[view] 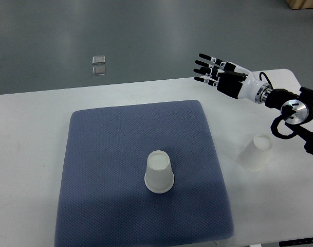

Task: Stack paper cups
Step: 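Move the right hand down toward the loose white paper cup, then rotate the right hand and lower it around the loose paper cup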

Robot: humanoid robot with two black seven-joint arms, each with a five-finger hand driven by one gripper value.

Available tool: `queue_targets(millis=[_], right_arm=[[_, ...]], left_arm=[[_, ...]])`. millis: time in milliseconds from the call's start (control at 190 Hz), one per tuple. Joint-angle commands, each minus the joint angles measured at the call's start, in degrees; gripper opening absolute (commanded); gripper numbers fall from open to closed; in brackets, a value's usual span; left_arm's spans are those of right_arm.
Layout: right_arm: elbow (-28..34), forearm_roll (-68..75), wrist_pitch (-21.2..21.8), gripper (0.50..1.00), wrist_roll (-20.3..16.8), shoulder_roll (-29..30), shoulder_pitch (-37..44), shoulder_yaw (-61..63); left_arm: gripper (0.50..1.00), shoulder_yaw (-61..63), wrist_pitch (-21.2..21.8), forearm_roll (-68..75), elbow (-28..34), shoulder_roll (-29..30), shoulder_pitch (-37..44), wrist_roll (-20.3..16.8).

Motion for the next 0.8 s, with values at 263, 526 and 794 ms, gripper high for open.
queue_targets(millis=[263, 526, 794], right_arm=[[1.4, -1.08, 0.36, 0.926, -0.18, -3.61, -0.39, 0.15], [9.84, -13.47, 0.53, 0.926, 0.18, -12.58, -0.13, -0.56], [20.56, -29.2, 4.66, 0.924, 0.26, -25.76, 1.72, -0.82]], left_arm=[[1.0, 0.07, 0.0, 0.0, -0.05, 0.0, 0.0, 0.0], [1.0, -0.02, 0.0, 0.0, -0.05, 0.0, 0.0, 0.0], [1.0, -0.02, 0.0, 0.0, -0.05, 0.0, 0.0, 0.0]])
